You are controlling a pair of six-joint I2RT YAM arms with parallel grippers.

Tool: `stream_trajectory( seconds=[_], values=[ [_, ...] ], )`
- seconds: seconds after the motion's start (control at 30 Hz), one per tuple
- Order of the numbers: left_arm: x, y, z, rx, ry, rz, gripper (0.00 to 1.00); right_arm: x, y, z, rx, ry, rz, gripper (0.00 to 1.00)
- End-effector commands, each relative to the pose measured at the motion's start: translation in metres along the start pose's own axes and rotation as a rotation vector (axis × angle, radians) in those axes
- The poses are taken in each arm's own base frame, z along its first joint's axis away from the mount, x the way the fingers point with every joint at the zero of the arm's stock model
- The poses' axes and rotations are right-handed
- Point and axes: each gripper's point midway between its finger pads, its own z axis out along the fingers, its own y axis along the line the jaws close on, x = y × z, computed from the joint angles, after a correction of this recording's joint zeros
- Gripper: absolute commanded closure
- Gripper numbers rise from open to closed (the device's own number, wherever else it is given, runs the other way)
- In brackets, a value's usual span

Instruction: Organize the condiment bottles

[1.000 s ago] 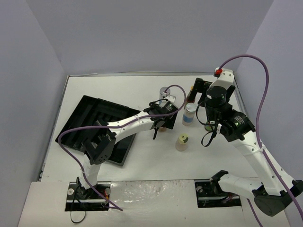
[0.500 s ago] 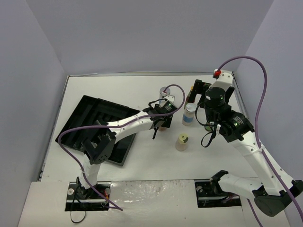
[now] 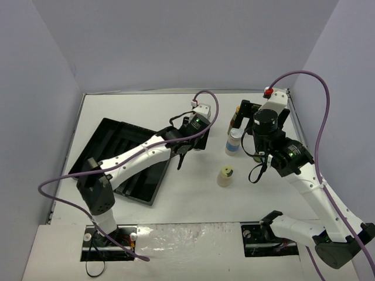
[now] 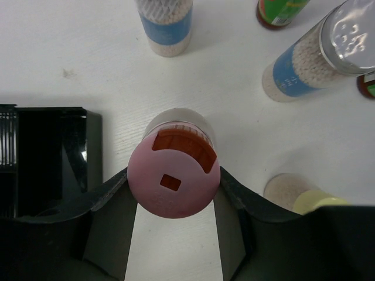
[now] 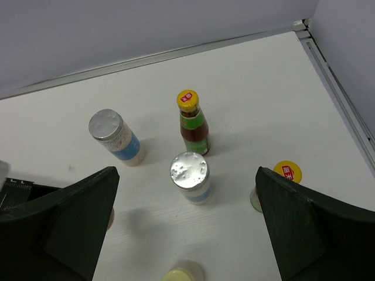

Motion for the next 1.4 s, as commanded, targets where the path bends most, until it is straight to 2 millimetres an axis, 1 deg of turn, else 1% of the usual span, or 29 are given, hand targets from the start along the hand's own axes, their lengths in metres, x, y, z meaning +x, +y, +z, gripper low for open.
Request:
stream_trajectory(
  seconds=[0.0,0.03,0.1,0.17,0.27,0.33,0.37,0.43,0.5,0.57,0.63,0.67,0.7,0.77,0.83,0.93,1.03,1.23,1.37],
  values=[
    [-0.06,0.023,-0.057,-0.009,-0.153,-0.058,1.0,-0.013,-0.001,0.001,0.016,-0.052,0.054,0.0],
    [-0.062,0.028,-0.061,-0.019,-0.157,-0.065,1.0,-0.013,0.0,0.001,0.015,-0.051,0.054,0.0],
    [-0.068,0.049,-0.067,-0.051,-0.166,-0.098,1.0,-0.012,0.0,0.002,0.014,-0.049,0.056,0.0],
    [-0.073,0.074,-0.07,-0.081,-0.171,-0.149,1.0,-0.011,0.001,0.002,0.012,-0.047,0.056,0.0],
    [-0.079,0.11,-0.079,-0.119,-0.188,-0.211,1.0,-0.01,0.001,0.002,0.01,-0.044,0.054,0.0],
    [-0.085,0.143,-0.086,-0.168,-0.205,-0.258,1.0,-0.009,0.002,0.003,0.011,-0.04,0.051,0.0],
    [-0.085,0.151,-0.088,-0.173,-0.205,-0.271,1.0,-0.009,0.001,0.003,0.011,-0.04,0.052,0.0],
    [-0.085,0.179,-0.09,-0.224,-0.207,-0.303,1.0,-0.008,0.001,0.004,0.013,-0.04,0.053,0.0],
    [-0.084,0.203,-0.092,-0.268,-0.212,-0.328,1.0,-0.006,0.002,0.005,0.012,-0.038,0.052,0.0],
    [-0.078,0.232,-0.09,-0.328,-0.206,-0.362,1.0,-0.004,0.003,0.006,0.007,-0.033,0.054,0.0],
    [-0.076,0.254,-0.089,-0.37,-0.212,-0.398,1.0,-0.003,0.005,0.007,0.003,-0.029,0.052,0.0],
    [-0.073,0.261,-0.087,-0.383,-0.211,-0.408,1.0,-0.002,0.005,0.007,0.003,-0.029,0.052,0.0],
    [-0.071,0.264,-0.085,-0.39,-0.208,-0.408,1.0,-0.002,0.005,0.007,0.003,-0.029,0.053,0.0],
    [-0.064,0.281,-0.08,-0.44,-0.201,-0.412,1.0,-0.003,0.004,0.007,0.004,-0.031,0.054,0.0],
    [-0.059,0.29,-0.075,-0.463,-0.193,-0.415,1.0,-0.002,0.003,0.007,0.007,-0.031,0.051,0.0],
    [-0.048,0.306,-0.06,-0.502,-0.184,-0.428,1.0,0.002,0.004,0.008,0.004,-0.026,0.05,0.0],
    [-0.042,0.315,-0.045,-0.502,-0.188,-0.444,1.0,0.006,0.005,0.01,0.002,-0.017,0.048,0.0],
    [-0.038,0.327,-0.021,-0.511,-0.184,-0.446,1.0,0.011,0.005,0.011,-0.002,-0.013,0.045,0.0],
    [-0.039,0.33,-0.008,-0.511,-0.18,-0.437,1.0,0.013,0.004,0.011,0.002,-0.012,0.044,0.0]
  ],
)
